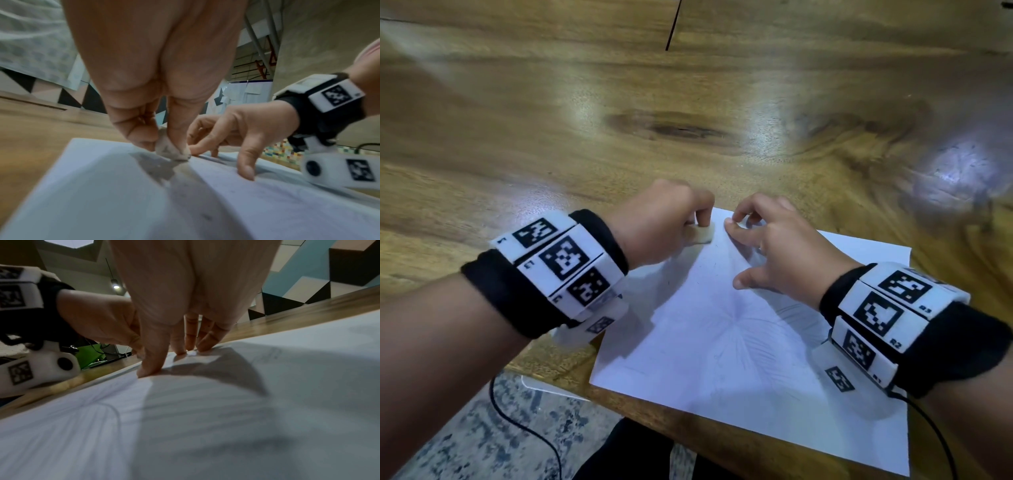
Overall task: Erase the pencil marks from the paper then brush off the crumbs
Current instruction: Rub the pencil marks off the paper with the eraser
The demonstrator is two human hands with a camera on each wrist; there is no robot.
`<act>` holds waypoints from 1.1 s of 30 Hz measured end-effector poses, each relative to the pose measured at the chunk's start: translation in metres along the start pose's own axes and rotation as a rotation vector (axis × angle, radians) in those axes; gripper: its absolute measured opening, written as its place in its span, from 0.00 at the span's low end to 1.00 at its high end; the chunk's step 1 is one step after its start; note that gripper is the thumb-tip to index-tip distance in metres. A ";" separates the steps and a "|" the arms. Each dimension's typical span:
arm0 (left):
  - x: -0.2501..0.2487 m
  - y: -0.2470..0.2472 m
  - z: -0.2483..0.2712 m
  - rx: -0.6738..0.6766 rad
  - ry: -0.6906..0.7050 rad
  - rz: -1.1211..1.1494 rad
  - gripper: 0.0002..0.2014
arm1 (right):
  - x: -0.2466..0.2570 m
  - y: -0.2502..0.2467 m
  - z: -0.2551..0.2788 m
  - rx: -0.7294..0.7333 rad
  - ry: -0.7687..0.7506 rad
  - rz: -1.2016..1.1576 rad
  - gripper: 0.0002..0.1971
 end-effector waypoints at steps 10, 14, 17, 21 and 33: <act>-0.010 0.006 0.006 0.001 0.027 0.031 0.04 | 0.000 0.000 -0.001 -0.003 -0.003 0.018 0.36; -0.011 0.009 0.009 -0.031 0.022 0.020 0.04 | 0.000 0.000 -0.001 -0.004 0.001 0.023 0.35; -0.011 0.023 0.027 0.076 0.077 0.021 0.02 | -0.001 0.000 -0.001 0.004 0.005 0.015 0.37; -0.010 0.015 0.017 -0.016 -0.106 0.127 0.04 | 0.001 -0.001 -0.001 -0.006 -0.005 0.015 0.37; -0.009 0.009 0.012 -0.053 -0.105 0.126 0.04 | 0.001 -0.001 0.000 0.005 -0.002 0.007 0.37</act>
Point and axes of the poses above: each hand's wrist, its own z-axis away from the middle knuckle, its own y-axis out of the palm, x = y × z, the point moved 2 cm from there along -z, towards the middle knuckle, and after that the axes turned 7 degrees about -y, right-handed, at the moved point
